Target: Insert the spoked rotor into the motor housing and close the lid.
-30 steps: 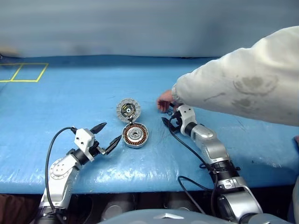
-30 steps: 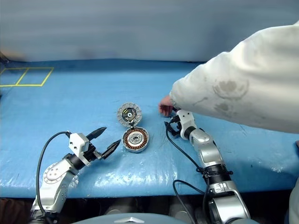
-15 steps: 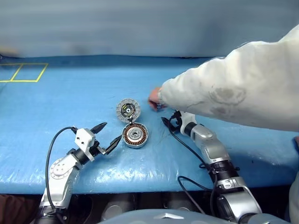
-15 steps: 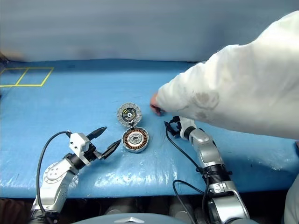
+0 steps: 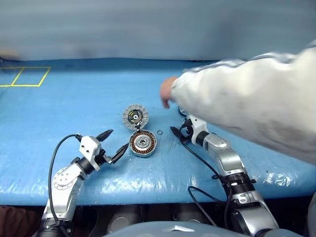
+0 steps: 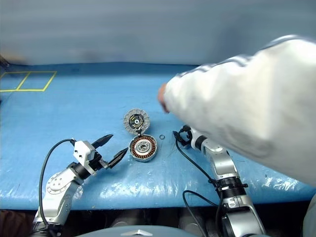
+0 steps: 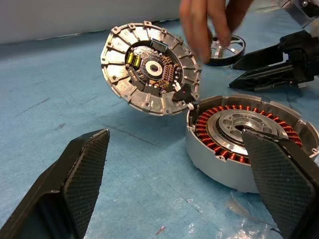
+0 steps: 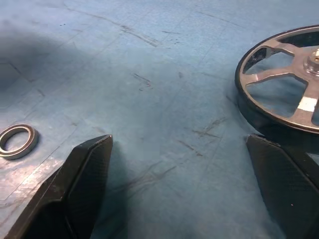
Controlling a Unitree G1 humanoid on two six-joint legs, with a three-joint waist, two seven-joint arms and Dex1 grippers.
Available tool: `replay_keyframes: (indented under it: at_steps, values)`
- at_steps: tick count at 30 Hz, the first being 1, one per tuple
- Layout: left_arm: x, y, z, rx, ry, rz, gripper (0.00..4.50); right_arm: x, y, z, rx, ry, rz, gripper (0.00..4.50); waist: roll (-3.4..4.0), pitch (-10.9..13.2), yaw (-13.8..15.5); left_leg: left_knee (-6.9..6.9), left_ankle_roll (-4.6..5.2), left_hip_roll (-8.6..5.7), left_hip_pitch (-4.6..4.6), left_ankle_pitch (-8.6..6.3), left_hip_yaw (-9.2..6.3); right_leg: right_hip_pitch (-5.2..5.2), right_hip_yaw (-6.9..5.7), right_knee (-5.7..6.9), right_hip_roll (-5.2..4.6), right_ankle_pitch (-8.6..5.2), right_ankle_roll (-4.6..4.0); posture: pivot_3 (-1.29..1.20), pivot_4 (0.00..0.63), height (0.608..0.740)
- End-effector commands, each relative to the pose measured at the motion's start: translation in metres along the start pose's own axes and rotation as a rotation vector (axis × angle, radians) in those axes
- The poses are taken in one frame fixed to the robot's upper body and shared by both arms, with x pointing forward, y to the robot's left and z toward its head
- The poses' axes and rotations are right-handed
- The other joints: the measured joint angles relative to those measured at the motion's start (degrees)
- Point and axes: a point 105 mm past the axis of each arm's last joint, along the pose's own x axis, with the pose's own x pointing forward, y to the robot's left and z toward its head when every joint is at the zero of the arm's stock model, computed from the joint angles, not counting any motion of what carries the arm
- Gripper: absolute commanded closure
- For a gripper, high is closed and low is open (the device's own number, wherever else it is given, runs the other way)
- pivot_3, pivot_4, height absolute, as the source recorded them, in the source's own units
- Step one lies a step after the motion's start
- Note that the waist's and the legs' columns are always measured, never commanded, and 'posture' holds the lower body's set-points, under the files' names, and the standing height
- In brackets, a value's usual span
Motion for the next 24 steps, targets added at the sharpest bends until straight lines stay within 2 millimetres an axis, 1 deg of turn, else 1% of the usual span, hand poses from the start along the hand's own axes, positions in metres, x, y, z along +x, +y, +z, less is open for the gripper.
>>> replay_keyframes:
  at_steps: [1,3,6,9,12,16,19,24]
  values:
    - [0.003,-0.002,0.012,0.038,-0.042,-0.010,0.00,-0.002,0.015,0.008,0.010,-0.050,0.089,0.01,0.00,0.0,-0.1,-0.01,0.01,0.00,0.00,0.00,0.00,0.00,0.00,0.00,0.00,0.00,0.00,0.00,0.150,0.740]
    - [0.003,-0.002,0.012,0.037,-0.041,-0.010,0.00,-0.002,0.025,0.015,0.010,-0.082,0.148,0.01,0.00,0.0,-0.1,-0.01,0.01,0.01,0.00,-0.01,0.01,0.00,0.00,-0.01,0.00,0.00,0.00,0.00,0.150,0.740]
    - [0.003,-0.001,0.012,0.037,-0.041,-0.010,0.00,-0.004,0.046,0.023,-0.003,-0.118,0.264,0.01,0.00,0.0,-0.1,-0.02,0.01,0.02,0.00,-0.01,0.00,-0.02,0.00,0.00,0.01,-0.01,0.00,0.00,0.150,0.740]
    - [0.004,-0.001,0.012,0.037,-0.042,-0.010,0.00,-0.004,0.059,0.026,-0.054,-0.125,0.327,0.01,-0.01,0.0,-0.1,-0.03,0.00,0.03,0.00,-0.02,0.00,-0.02,0.00,-0.01,0.01,-0.01,-0.01,0.00,0.150,0.740]
    - [0.004,-0.002,0.012,0.036,-0.043,-0.010,0.00,0.000,0.059,0.024,-0.098,-0.116,0.318,0.01,-0.01,0.0,0.0,-0.02,0.00,0.03,0.00,-0.02,0.00,0.00,-0.01,-0.02,0.01,-0.01,0.00,0.00,0.150,0.740]
    - [0.004,-0.001,0.011,0.037,-0.042,-0.008,0.00,0.007,0.052,0.022,-0.172,-0.100,0.268,0.01,-0.01,0.0,-0.1,-0.03,-0.01,0.03,0.00,-0.02,0.01,-0.02,-0.01,-0.02,0.02,-0.01,-0.01,0.00,0.150,0.740]
    - [0.004,-0.001,0.011,0.038,-0.042,-0.005,0.00,0.012,0.051,0.021,-0.177,-0.092,0.258,0.01,-0.01,0.0,0.0,-0.04,-0.03,0.04,0.00,-0.02,0.01,-0.02,-0.02,-0.01,0.02,-0.01,-0.01,0.00,0.150,0.740]
    - [0.004,-0.001,0.011,0.039,-0.042,0.000,0.00,0.016,0.056,0.015,-0.166,-0.074,0.285,0.01,-0.02,0.0,0.0,-0.06,-0.04,0.04,0.00,-0.03,0.01,-0.02,-0.01,-0.03,0.02,-0.01,-0.02,0.00,0.150,0.740]
